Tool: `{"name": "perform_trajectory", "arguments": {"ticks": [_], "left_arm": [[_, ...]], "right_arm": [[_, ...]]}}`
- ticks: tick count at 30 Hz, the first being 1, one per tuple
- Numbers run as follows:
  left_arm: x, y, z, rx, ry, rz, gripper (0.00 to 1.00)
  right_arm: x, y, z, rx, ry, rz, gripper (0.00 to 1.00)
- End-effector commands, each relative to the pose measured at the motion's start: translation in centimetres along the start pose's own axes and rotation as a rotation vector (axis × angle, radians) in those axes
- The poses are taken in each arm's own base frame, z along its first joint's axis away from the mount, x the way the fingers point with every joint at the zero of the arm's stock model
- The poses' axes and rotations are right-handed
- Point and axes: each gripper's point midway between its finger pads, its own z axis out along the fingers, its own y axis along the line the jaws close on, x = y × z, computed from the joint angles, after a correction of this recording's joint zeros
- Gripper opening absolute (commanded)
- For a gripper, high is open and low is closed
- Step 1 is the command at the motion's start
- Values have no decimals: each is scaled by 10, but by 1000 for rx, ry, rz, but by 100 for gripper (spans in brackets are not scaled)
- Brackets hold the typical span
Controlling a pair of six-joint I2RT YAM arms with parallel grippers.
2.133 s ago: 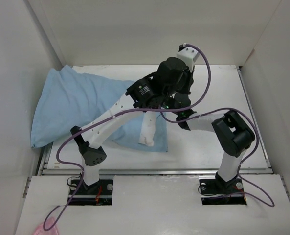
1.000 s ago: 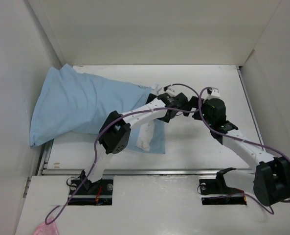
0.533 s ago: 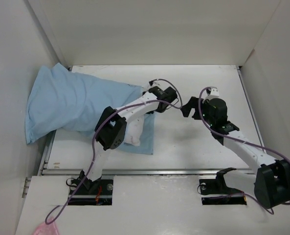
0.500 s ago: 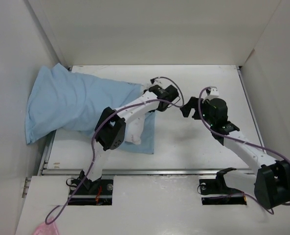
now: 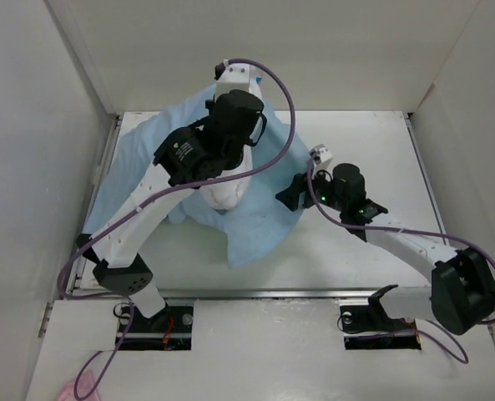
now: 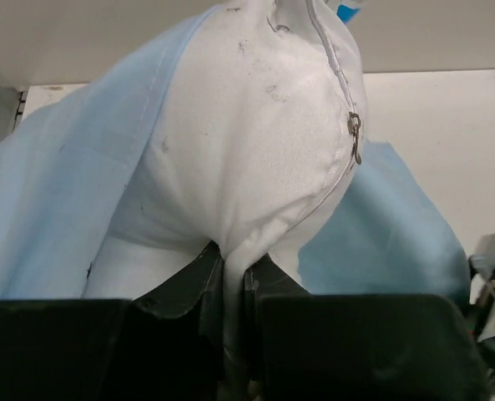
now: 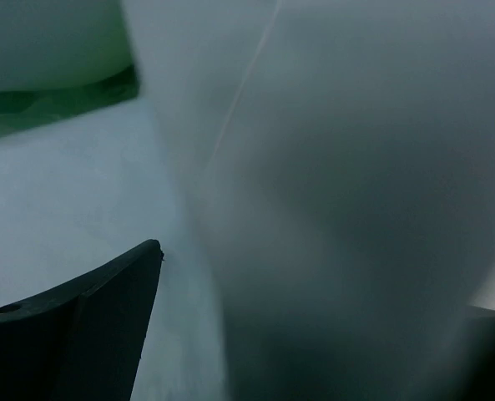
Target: Put the pillow into the pillowcase
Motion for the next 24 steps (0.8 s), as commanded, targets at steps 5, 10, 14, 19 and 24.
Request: {"name": "perform_trajectory", "arguments": {"ticks": [5,10,14,19,24], "left_arm": [[-7,-35,13,79,-36,0,0],[1,-47,17,121,-21,-9,0],[7,-58,22,156,-15,-4,0],[7,-72,25,204,-14,6,0],[5,-73,23,215,-17,0,0]], "right_arm": [[-49,54,17,-41,-98,-55,79],[-59,8,-12,289,-87,-19,90],[-65,-23,-55,508,-146,23,94],[-50,23,-43,210,-146,48,90],[-48,47,-1,78,-94,17,81]]}}
